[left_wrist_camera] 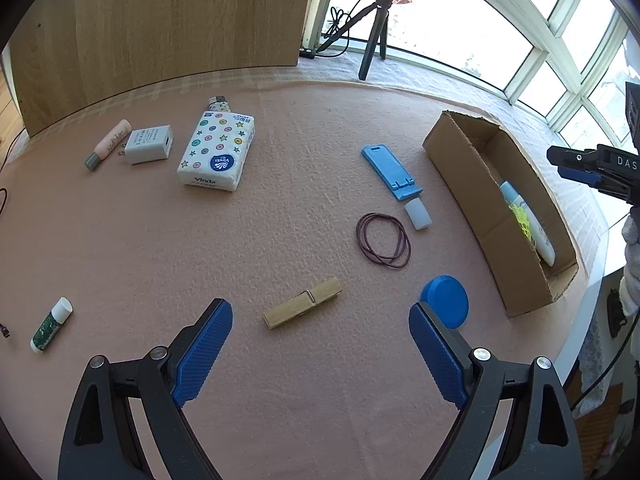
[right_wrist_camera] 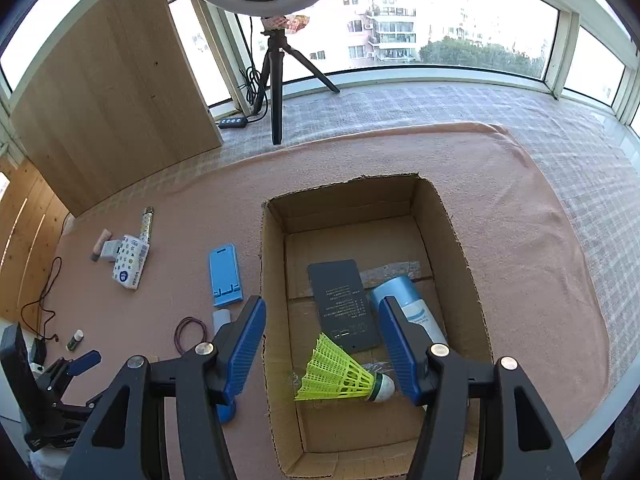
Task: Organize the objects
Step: 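Lower the card into the box and open the right gripper, then grasp the blue round disc with the right gripper while the left gripper grasps the wooden clothespin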
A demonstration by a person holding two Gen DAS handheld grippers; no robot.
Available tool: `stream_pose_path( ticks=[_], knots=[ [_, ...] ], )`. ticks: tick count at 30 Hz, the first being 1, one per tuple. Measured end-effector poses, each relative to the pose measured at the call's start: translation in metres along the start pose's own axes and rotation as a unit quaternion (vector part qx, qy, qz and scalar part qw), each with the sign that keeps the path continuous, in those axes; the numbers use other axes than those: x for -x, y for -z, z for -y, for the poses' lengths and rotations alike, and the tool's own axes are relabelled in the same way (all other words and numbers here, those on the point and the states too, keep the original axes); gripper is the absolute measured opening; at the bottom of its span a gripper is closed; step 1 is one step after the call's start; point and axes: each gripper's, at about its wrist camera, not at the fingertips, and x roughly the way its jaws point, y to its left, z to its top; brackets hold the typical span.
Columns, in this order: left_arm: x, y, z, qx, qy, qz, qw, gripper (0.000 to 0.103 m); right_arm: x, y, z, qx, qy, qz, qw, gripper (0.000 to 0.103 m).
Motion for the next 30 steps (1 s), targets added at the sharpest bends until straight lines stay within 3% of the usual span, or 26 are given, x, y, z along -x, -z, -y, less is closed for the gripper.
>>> stream_pose_path(
  ticks=[14, 20, 30],
  knots=[
    [0.006, 0.002, -0.013, -0.024, -0.014, -0.003, 0.9996, 0.092, 0.014, 0.032, -0.051, 0.013, -0.047, 0.006, 0.999, 0.055],
    [0.004, -0.001, -0.012, -0.047, -0.021, -0.003, 0.9987, 0.092, 0.01, 0.058, -0.073, 0.014, -0.069, -0.009, 0.997, 0.055],
    [-0.009, -0.001, -0.006, -0.091, -0.025, -0.014, 0.9954, 0.092, -0.007, 0.108, -0.1, 0.019, -0.069, -0.044, 0.996, 0.055]
  ],
)
